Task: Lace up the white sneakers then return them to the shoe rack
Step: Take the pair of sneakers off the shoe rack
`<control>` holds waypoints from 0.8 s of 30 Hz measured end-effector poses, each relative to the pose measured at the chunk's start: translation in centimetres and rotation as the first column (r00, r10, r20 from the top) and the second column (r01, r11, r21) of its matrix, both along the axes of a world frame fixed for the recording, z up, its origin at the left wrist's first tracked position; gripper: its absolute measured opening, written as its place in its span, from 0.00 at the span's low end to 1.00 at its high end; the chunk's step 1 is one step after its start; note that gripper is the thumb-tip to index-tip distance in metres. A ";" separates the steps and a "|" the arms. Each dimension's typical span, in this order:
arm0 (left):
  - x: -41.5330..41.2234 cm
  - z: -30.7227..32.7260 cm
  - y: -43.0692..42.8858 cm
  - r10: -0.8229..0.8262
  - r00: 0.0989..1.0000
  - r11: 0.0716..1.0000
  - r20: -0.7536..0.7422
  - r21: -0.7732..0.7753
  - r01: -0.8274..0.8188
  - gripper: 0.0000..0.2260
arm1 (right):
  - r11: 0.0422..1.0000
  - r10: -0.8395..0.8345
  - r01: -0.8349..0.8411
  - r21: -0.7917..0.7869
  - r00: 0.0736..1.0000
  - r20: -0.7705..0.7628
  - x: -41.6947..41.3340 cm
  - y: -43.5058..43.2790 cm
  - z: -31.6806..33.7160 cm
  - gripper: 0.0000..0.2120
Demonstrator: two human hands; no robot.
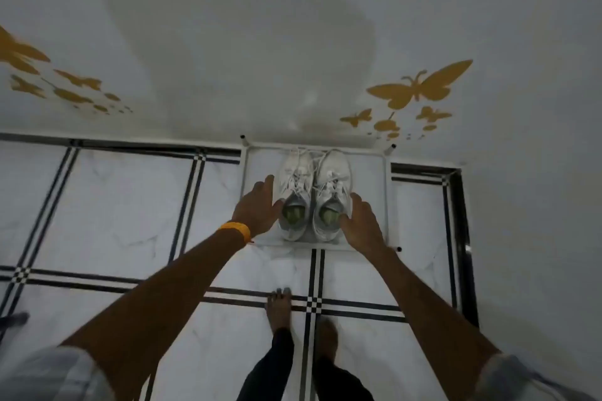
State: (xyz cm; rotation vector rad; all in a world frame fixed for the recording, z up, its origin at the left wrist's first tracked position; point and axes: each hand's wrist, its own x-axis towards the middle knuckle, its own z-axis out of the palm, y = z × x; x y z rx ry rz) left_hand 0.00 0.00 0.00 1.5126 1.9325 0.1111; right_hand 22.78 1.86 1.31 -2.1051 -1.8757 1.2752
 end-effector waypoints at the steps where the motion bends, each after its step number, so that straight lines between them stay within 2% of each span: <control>1: 0.1 -2.3 0.9 -0.003 1.000 0.999 0.000 -0.042 0.003 0.30 | 1.000 -0.023 0.023 -0.015 1.000 0.011 -0.3 0.9 -2.2 0.28; 4: 0.5 -9.3 2.9 0.068 0.998 0.992 -0.015 -0.109 -0.069 0.30 | 0.999 -0.025 0.030 -0.043 0.994 0.102 -0.4 3.1 -9.2 0.27; 6: 0.9 -13.1 3.7 0.123 0.992 0.984 -0.023 -0.126 -0.125 0.31 | 0.999 0.036 -0.030 -0.042 0.988 0.150 -0.3 4.0 -13.2 0.29; 8: 1.1 -16.6 4.0 0.088 0.995 0.990 -0.054 -0.105 -0.093 0.31 | 0.993 0.113 -0.116 0.002 0.973 0.200 0.0 4.7 -16.5 0.32; 12: 1.5 -21.6 3.4 0.001 0.998 1.000 -0.066 -0.027 -0.003 0.35 | 0.981 0.152 -0.176 0.085 0.961 0.233 0.9 5.0 -20.8 0.34; 15: 1.6 -22.0 2.9 0.018 0.998 0.999 -0.052 0.048 -0.016 0.33 | 0.973 0.159 -0.186 0.138 0.970 0.186 1.3 4.4 -21.1 0.36; 19: 3.2 -19.2 -0.4 0.085 0.996 0.992 0.003 0.092 -0.084 0.33 | 0.978 0.136 -0.147 0.146 0.987 0.082 2.1 1.5 -18.8 0.34; 24: 6.5 -13.9 -9.2 0.180 0.978 0.981 0.109 0.053 -0.187 0.32 | 0.981 0.128 -0.126 0.149 0.992 -0.003 5.1 -6.7 -13.6 0.35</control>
